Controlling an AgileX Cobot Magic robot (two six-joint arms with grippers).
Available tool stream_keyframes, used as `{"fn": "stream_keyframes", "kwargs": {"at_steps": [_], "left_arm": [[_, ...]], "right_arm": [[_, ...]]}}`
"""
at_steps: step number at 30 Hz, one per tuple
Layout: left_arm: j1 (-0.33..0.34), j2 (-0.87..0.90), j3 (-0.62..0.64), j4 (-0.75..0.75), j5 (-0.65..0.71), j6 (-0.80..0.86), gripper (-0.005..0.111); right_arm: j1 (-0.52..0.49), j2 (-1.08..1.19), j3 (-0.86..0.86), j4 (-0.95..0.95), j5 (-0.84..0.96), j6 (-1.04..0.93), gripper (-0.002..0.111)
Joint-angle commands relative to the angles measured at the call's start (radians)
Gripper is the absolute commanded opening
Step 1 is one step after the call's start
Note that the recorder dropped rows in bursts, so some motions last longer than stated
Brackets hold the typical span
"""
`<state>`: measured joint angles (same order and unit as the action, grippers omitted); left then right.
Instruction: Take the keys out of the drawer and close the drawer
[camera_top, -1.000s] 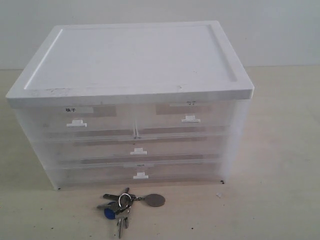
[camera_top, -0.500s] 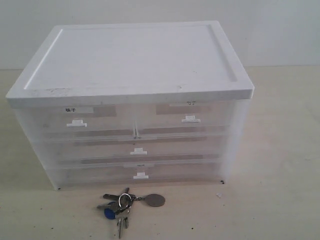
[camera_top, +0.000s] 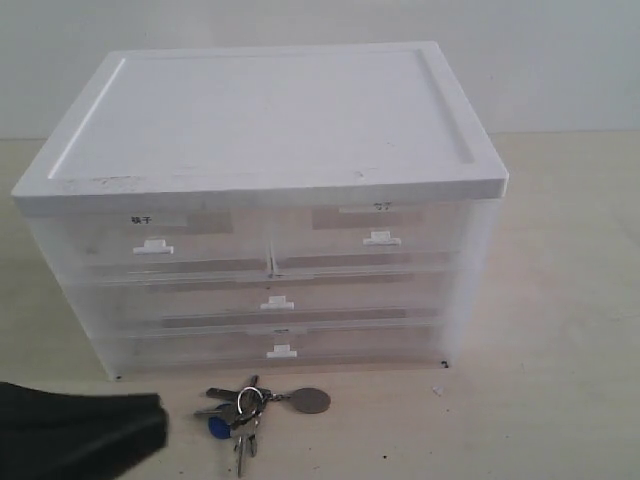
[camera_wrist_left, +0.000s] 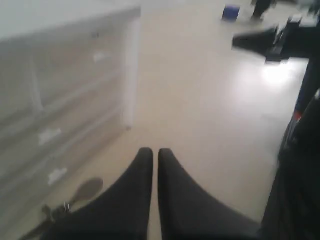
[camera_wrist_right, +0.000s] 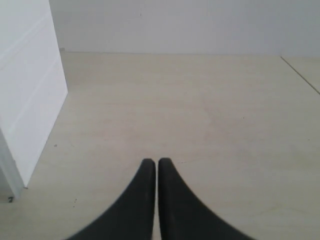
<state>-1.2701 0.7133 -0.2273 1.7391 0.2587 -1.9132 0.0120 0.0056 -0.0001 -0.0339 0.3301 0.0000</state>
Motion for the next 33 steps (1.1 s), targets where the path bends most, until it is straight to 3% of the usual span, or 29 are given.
{"fn": "stream_keyframes", "kwargs": {"at_steps": [1, 10, 19, 26, 33], "left_arm": [[-0.008, 0.324, -0.072, -0.005, -0.033, 0.024, 0.004], [-0.008, 0.753, -0.136, -0.005, -0.01, 0.014, 0.004], [-0.002, 0.905, -0.136, 0.005, 0.186, -0.053, 0.004], [0.119, 0.917, -0.174, 0.005, 0.152, -0.027, 0.004], [0.235, 0.917, -0.277, 0.005, -0.056, 0.083, 0.004]], "right_arm": [[-0.002, -0.006, 0.0, 0.001, -0.009, 0.0, 0.0], [-0.002, -0.006, 0.0, 0.001, -0.009, 0.0, 0.0], [-0.002, -0.006, 0.0, 0.001, -0.009, 0.0, 0.0], [-0.002, -0.006, 0.0, 0.001, -0.009, 0.0, 0.0], [-0.002, -0.006, 0.0, 0.001, -0.009, 0.0, 0.0]]}}
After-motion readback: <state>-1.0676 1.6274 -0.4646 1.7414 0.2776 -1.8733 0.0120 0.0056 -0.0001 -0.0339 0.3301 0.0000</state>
